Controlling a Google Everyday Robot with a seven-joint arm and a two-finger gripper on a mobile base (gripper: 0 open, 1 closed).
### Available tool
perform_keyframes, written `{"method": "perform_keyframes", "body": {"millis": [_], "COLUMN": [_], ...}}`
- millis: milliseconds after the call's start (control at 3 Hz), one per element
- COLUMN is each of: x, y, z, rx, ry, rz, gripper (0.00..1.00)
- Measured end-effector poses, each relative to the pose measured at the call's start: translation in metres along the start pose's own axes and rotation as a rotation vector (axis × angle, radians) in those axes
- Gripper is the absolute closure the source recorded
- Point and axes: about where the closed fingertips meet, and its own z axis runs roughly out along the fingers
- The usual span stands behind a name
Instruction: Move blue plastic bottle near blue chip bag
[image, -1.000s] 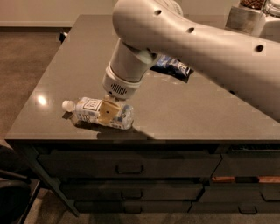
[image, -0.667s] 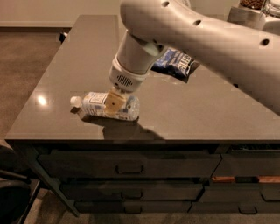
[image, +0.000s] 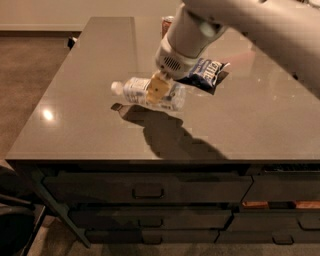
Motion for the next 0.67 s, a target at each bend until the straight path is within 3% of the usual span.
{"method": "perform_keyframes", "body": {"millis": [333,667], "x": [0.024,0.036], "y": [-0.061,-0.091], "z": [-0.022,-0.029], "rx": [0.091,0.141], "ry": [-0.038,-0.058], "rz": [0.105,0.138], "gripper": [0.97,0.75]}}
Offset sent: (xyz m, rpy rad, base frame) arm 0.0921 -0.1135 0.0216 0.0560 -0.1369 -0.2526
